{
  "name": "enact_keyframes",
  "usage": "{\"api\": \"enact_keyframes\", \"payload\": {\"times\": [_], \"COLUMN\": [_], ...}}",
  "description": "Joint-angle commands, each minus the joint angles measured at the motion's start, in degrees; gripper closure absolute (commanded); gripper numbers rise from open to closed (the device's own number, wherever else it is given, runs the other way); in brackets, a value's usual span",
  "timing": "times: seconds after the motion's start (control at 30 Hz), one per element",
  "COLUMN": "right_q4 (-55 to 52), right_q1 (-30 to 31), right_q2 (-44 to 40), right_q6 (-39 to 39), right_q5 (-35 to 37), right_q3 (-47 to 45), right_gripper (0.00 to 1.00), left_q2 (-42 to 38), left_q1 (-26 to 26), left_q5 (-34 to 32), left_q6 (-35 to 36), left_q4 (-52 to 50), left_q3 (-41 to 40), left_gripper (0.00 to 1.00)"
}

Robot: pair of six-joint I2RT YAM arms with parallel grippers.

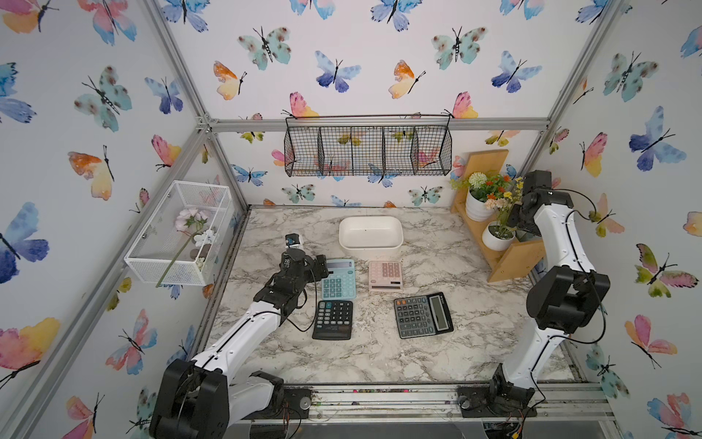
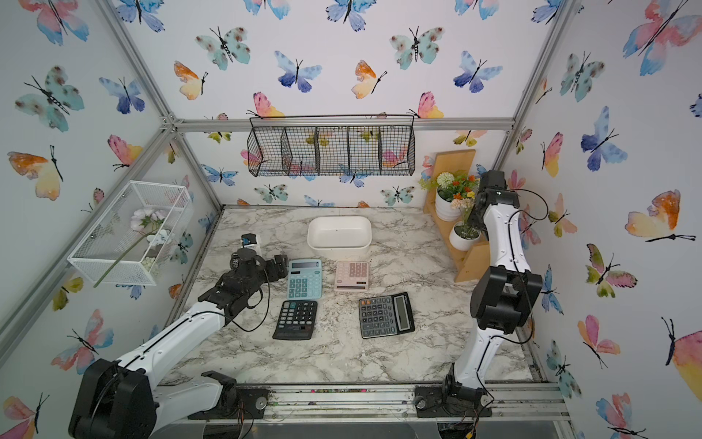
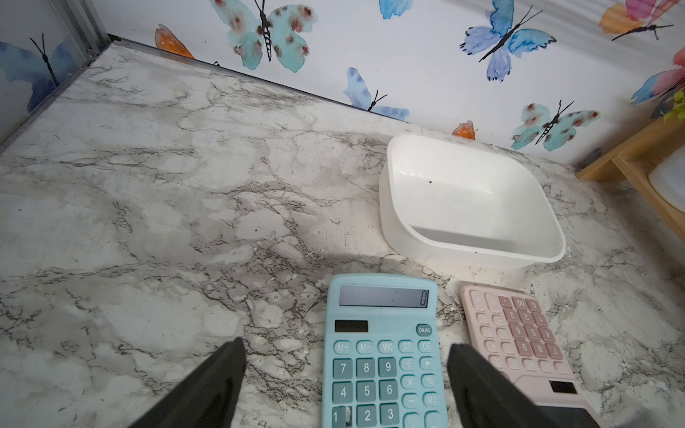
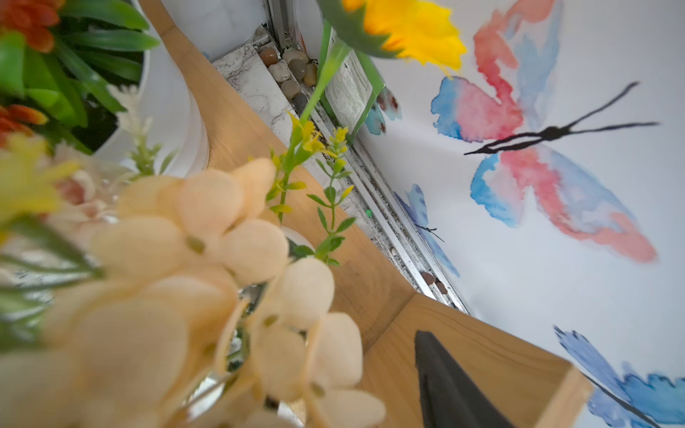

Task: Put the calculator in the storage box
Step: Place the distractor at the corner of the board.

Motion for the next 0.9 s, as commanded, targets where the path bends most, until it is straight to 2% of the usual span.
{"api": "enact_keyframes", "payload": {"times": [0.0, 0.2, 0.4, 0.5, 0.67, 0.87], "right_q4": [-3.1, -0.9, 0.5, 2.1, 7.5, 16.0], "right_q1": [-0.1, 0.5, 4.2, 8.3, 15.3, 15.9], "right_q2": [-3.0, -9.5, -13.9, -16.3, -18.4, -22.6], "right_q6": [-0.1, -0.5, -1.3, -2.3, -1.7, 1.4], "right_q5": [-3.6, -15.6, -21.5, -25.2, -31.5, -33.8], "right_q3": [-0.7, -7.7, -12.1, -15.3, -27.0, -42.5], "right_gripper": [0.38, 0.37, 0.36, 0.36, 0.35, 0.32], "left_q2": [-0.9, -0.2, -0.1, -0.2, 0.0, -0.1], "left_q1": [-0.3, -0.3, -0.3, -0.3, 0.0, 0.0], "left_q5": [-0.8, -1.2, -1.6, -2.3, -3.4, -6.8], "left_q6": [-0.1, -0.1, -0.1, 0.0, -0.2, -1.1], "left_q4": [-0.9, -1.0, -1.3, -1.3, -1.2, -1.7], "left_q3": [0.9, 1.0, 1.2, 1.0, 0.5, -0.2], "left_gripper": [0.09, 0.08, 0.08, 0.07, 0.05, 0.02]}}
